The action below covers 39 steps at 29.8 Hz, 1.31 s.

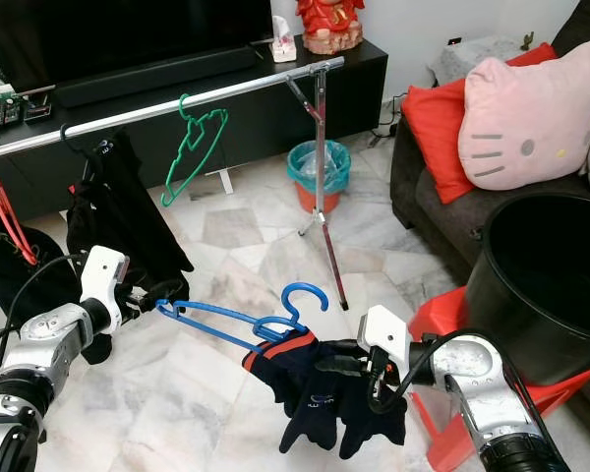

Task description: Hang hanger

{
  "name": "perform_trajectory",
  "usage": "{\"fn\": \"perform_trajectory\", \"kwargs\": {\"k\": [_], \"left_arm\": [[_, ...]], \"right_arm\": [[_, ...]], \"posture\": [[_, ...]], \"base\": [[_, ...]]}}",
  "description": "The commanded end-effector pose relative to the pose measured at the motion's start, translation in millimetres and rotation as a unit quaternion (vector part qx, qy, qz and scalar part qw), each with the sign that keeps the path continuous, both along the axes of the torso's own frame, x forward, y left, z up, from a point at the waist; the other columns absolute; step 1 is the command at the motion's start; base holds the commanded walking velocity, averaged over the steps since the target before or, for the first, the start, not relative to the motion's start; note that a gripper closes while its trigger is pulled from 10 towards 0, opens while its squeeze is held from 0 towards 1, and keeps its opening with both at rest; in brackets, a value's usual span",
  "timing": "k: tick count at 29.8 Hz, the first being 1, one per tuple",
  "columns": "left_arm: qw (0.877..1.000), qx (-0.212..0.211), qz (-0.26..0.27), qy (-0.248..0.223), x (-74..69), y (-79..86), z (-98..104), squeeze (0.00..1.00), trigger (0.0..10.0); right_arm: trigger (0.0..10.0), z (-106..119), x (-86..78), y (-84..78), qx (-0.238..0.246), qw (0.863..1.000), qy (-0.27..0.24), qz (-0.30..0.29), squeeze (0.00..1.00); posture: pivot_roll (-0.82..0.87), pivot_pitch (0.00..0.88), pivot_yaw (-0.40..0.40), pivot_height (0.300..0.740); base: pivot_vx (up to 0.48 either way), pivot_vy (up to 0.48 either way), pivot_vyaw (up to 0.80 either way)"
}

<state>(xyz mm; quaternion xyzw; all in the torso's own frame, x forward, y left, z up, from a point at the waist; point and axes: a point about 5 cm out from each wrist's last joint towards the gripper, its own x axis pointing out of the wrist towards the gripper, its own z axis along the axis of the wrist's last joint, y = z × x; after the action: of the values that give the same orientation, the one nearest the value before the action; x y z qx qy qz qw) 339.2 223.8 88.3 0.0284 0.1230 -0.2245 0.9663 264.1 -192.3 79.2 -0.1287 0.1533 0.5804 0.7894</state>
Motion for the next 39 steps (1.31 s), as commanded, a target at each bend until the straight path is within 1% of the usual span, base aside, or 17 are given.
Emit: {"fn": "perform_trajectory", "kwargs": {"k": [1,5,10,14,16,17,19,22,23,25,26,29,30,31,34,36,39], "left_arm": [[0.998,-0.019,-0.054,0.003,1.5,-20.2,0.3,0.0,10.0],[0.997,-0.022,-0.076,0.007,-1.0,-22.2,-0.4,0.0,10.0],[0.996,-0.015,-0.082,0.008,-2.2,-20.3,-0.7,0.0,10.0],[0.997,0.017,-0.079,-0.001,-1.4,-19.1,0.1,0.0,10.0],[0.998,0.05,-0.041,-0.021,1.9,-12.3,3.2,0.0,10.0],[0.998,0.05,-0.041,-0.021,1.9,-12.3,3.2,0.0,10.0],[0.997,0.07,-0.02,-0.032,3.5,-8.0,5.0,0.0,10.0],[0.995,0.082,0.032,-0.046,4.9,3.6,7.9,0.0,10.0],[0.995,0.082,0.032,-0.046,4.9,3.6,7.9,0.0,10.0],[0.991,0.098,0.07,-0.051,4.0,15.1,8.1,0.0,10.0],[0.987,0.11,0.102,-0.053,3.0,23.6,7.9,0.0,10.0],[0.985,0.116,0.116,-0.053,2.6,26.8,7.4,0.0,10.0],[0.982,0.121,0.133,-0.051,1.4,31.7,6.6,0.0,10.0],[0.982,0.121,0.133,-0.051,1.4,31.7,6.6,0.0,10.0],[0.976,0.126,0.169,-0.052,-1.4,42.5,5.7,0.0,10.0],[0.972,0.132,0.188,-0.052,-2.9,48.5,5.7,0.0,10.0],[0.97,0.135,0.198,-0.044,-6.1,54.3,3.0,0.0,10.0]], "right_arm": [[10.0,8.3,2.3,21.5,0.021,0.999,-0.031,0.037,0.0],[10.0,8.1,2.0,21.9,0.018,0.999,-0.033,0.038,0.0],[10.0,7.0,1.6,23.1,0.019,0.999,-0.035,0.035,0.0],[10.0,7.9,0.7,17.6,0.015,0.999,-0.035,0.031,0.0],[10.0,10.0,0.6,8.9,0.006,0.999,-0.037,0.02,0.0],[10.0,10.0,0.6,8.9,0.006,0.999,-0.037,0.02,0.0],[10.0,10.3,-0.1,5.6,0.002,0.999,-0.037,0.017,0.0],[10.0,10.4,-2.6,0.7,-0.001,0.999,-0.035,0.015,0.0],[10.0,10.4,-2.6,0.7,-0.001,0.999,-0.035,0.015,0.0],[10.0,11.0,-3.2,-2.2,-0.003,0.999,-0.034,0.011,0.0],[10.0,11.2,-3.3,-3.8,-0.003,0.999,-0.035,0.008,0.0],[10.0,11.3,-3.3,-4.2,-0.003,0.999,-0.035,0.007,0.0],[10.0,11.8,-2.9,-4.7,-0.003,0.999,-0.036,0.004,0.0],[10.0,11.8,-2.9,-4.7,-0.003,0.999,-0.036,0.004,0.0],[10.0,13.1,-2.4,-5.7,-0.003,0.999,-0.04,-0.002,0.0],[10.0,13.8,-2.1,-8.9,-0.006,0.999,-0.041,-0.008,0.0],[10.0,14.5,-2.1,-14.4,-0.011,0.999,-0.043,-0.018,0.0]], "posture": [[0.03,0.06,0.127,0.74],[0.04,0.06,0.142,0.74],[0.04,0.056,0.147,0.74],[0.04,0.057,0.147,0.74],[0.03,0.061,0.149,0.74],[0.03,0.061,0.149,0.74],[0.03,0.061,0.149,0.74],[0.03,0.067,0.145,0.74],[0.03,0.067,0.145,0.74],[0.03,0.069,0.144,0.74],[0.03,0.069,0.142,0.74],[0.03,0.069,0.142,0.74],[0.04,0.07,0.142,0.74],[0.04,0.07,0.142,0.74],[0.03,0.071,0.142,0.74],[0.03,0.074,0.137,0.74],[0.03,0.074,0.137,0.74]], "base": [[0.0,0.0,0.0],[0.0,0.0,0.0],[0.0,0.0,0.0],[0.0,0.0,0.0],[0.0,0.0,0.0],[0.0,0.0,0.0],[0.0,0.0,0.0],[0.0,0.0,0.0],[0.0,0.0,0.0],[0.0,0.0,0.0],[0.0,0.0,0.0],[0.0,0.0,0.0],[0.0,0.0,0.0],[0.0,0.0,0.0],[0.0,0.0,0.0],[0.0,0.0,0.0],[0.0,0.0,0.0]]}}
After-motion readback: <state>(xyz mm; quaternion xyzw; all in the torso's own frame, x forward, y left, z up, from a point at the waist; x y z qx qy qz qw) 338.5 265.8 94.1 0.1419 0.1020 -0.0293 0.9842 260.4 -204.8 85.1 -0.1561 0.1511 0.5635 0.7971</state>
